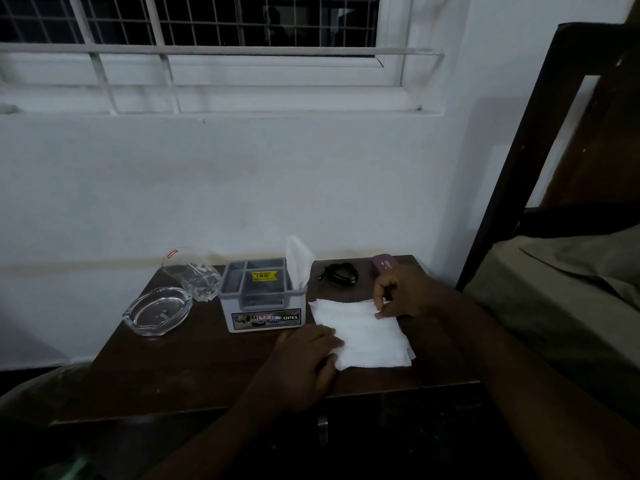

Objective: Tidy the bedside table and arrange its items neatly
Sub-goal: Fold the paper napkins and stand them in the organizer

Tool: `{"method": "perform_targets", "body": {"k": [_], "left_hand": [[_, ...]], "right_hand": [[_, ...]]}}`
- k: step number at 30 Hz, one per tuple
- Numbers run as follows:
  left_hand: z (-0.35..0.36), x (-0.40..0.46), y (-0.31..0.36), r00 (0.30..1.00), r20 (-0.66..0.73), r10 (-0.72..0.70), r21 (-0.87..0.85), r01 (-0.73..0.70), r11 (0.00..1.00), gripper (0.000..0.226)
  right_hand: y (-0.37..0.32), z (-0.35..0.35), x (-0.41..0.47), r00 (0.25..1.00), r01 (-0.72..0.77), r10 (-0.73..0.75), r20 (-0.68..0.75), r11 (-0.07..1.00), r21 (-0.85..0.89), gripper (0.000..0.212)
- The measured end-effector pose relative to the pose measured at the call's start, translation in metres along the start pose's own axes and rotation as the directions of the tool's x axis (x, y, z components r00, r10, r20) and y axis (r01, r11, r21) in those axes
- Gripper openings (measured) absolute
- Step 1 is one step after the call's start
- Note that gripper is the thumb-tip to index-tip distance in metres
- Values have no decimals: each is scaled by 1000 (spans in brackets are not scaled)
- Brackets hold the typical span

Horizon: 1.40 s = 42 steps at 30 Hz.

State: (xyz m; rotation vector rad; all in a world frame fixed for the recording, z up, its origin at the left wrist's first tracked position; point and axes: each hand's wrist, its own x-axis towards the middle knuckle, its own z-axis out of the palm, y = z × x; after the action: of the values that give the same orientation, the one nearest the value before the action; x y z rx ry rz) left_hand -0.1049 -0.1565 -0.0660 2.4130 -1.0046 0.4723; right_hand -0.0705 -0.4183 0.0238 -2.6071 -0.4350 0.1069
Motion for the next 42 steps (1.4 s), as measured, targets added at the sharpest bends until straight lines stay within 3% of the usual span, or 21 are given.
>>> {"method": "perform_targets", "body": {"k": [6,10,13,16,22,27,30,32,37,42], "left_hand": [[-1,1,1,1000,-7,15,8,-15,1000,31],[-6,3,4,998,-40,42,15,-42,999,21],[-11,4,9,998,-64,28,28,-26,999,13],[-15,3,14,995,-96,-2,53,7,999,23],[-17,0,15,996,-81,-50,71,56,996,47],[-15,1,12,998,-67,5,85,1,996,19],[-13,1,11,998,-50,32,88,-28,996,15],[-13,1,11,998,-45,51,87,-47,995,18],[-14,3,13,995,-55,81,97,-75,992,34],[-16,2,14,993,-56,101,152,-91,984,37]], "right_hand": [[-4,-4,-6,984,-60,38,176,991,120,31],[-9,-5,-4,947,-72,57,315,997,34,26],[-10,-5,-4,944,-91,89,319,996,-8,20],[-11,-4,-4,939,-117,123,320,992,-39,27],[-15,-4,-7,922,-126,138,361,990,-57,17],[-17,-3,-9,889,-178,202,410,979,-97,15],[-20,-5,-10,857,-205,250,450,968,-147,17],[-22,-9,-11,864,-194,244,439,968,-158,22],[-30,0,-7,977,-71,82,199,996,-61,27],[-32,18,1,969,-46,81,233,987,-152,36]]}}
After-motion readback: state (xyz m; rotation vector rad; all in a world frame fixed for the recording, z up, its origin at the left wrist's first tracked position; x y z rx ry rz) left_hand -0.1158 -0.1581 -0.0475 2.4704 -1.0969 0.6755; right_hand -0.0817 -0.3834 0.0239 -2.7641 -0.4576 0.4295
